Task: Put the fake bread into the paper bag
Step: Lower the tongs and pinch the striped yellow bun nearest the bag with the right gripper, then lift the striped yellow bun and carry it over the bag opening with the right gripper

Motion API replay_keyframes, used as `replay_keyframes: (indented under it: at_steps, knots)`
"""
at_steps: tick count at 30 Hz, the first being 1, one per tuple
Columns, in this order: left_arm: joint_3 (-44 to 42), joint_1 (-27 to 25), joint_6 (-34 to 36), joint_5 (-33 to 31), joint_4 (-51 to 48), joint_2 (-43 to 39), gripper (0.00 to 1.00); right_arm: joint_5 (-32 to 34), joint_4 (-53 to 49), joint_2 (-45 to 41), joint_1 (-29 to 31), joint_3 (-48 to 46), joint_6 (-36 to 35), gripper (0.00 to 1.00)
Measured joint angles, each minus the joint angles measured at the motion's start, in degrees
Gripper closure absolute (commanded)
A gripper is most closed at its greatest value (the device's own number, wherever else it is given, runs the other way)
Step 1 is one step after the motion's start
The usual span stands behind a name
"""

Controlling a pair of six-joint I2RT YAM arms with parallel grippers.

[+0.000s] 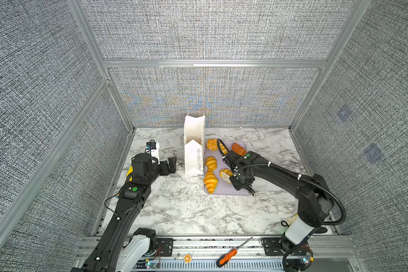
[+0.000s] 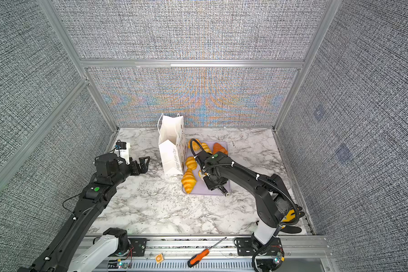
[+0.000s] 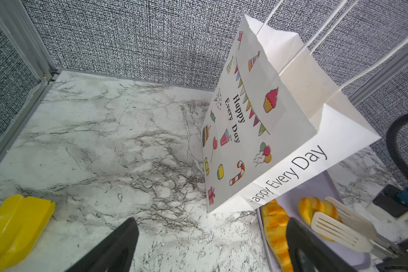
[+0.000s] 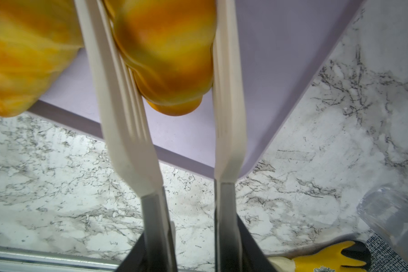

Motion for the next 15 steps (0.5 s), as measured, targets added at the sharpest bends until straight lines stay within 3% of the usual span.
replay_keyframes:
  at_steps: [15]
  knots:
    - [0.0, 0.0, -0.6, 0.4, 0.0, 0.0, 0.01, 0.5, -4.3, -6.4, 1.7, 4.2, 2.4, 0.6]
